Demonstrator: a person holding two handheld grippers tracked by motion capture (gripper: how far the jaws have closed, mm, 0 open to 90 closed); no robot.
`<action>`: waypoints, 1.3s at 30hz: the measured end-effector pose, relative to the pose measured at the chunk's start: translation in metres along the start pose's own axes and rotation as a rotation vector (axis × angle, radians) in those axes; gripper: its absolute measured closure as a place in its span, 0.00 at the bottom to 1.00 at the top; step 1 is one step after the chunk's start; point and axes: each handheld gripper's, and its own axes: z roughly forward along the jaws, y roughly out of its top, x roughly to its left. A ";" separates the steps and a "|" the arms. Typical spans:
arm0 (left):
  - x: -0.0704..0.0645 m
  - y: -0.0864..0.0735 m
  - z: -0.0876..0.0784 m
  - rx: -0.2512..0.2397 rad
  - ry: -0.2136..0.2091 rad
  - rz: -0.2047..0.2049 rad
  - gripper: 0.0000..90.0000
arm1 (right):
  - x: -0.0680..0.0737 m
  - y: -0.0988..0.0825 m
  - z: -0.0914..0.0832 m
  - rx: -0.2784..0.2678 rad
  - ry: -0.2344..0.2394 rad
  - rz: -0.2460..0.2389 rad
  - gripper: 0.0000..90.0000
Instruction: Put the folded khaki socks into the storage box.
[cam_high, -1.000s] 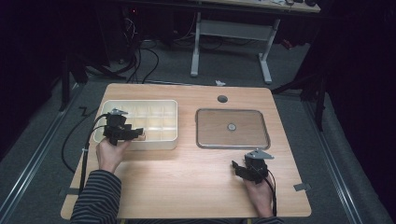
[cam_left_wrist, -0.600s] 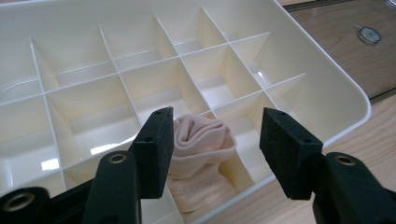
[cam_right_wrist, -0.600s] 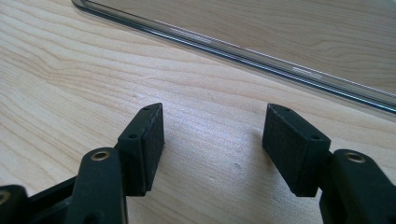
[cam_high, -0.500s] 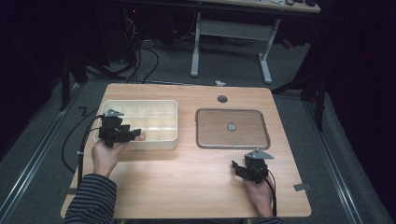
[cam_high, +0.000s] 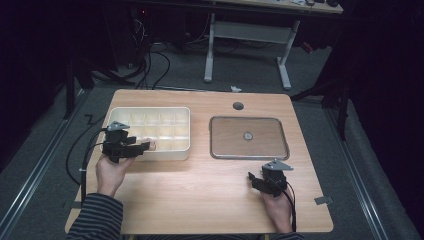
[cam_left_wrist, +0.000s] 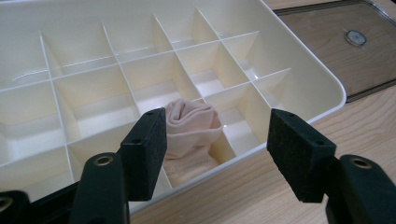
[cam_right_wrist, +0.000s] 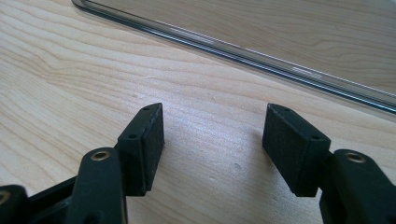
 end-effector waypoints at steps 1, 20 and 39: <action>0.000 -0.001 0.000 -0.001 -0.006 -0.006 0.43 | 0.000 0.000 0.000 0.000 0.000 0.000 0.43; -0.010 -0.018 -0.019 -0.046 -0.010 -0.018 0.41 | 0.000 0.000 0.000 -0.001 -0.001 -0.004 0.43; -0.016 -0.042 -0.025 -0.084 -0.042 -0.037 0.41 | 0.000 0.000 0.000 -0.001 0.000 -0.007 0.43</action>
